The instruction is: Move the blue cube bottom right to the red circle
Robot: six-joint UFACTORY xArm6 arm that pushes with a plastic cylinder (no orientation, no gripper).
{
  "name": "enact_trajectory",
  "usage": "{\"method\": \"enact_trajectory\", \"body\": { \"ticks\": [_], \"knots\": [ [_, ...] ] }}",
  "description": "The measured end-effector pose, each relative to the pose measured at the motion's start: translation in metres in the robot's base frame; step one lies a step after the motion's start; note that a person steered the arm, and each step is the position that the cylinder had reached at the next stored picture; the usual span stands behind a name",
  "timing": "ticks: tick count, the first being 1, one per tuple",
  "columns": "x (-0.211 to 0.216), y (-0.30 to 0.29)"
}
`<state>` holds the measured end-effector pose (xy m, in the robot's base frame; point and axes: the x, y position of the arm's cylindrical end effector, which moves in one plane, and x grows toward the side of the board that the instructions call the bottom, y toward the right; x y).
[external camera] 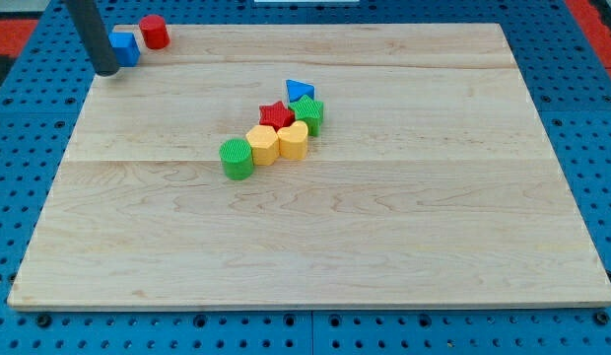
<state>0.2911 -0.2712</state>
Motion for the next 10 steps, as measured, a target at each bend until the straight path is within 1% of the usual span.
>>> {"method": "enact_trajectory", "body": {
  "ticks": [1, 3, 8, 9, 10],
  "knots": [
    [0.019, -0.006],
    [0.027, -0.014],
    [0.017, -0.016],
    [0.016, -0.034],
    [0.0, -0.033]
  ]
}}
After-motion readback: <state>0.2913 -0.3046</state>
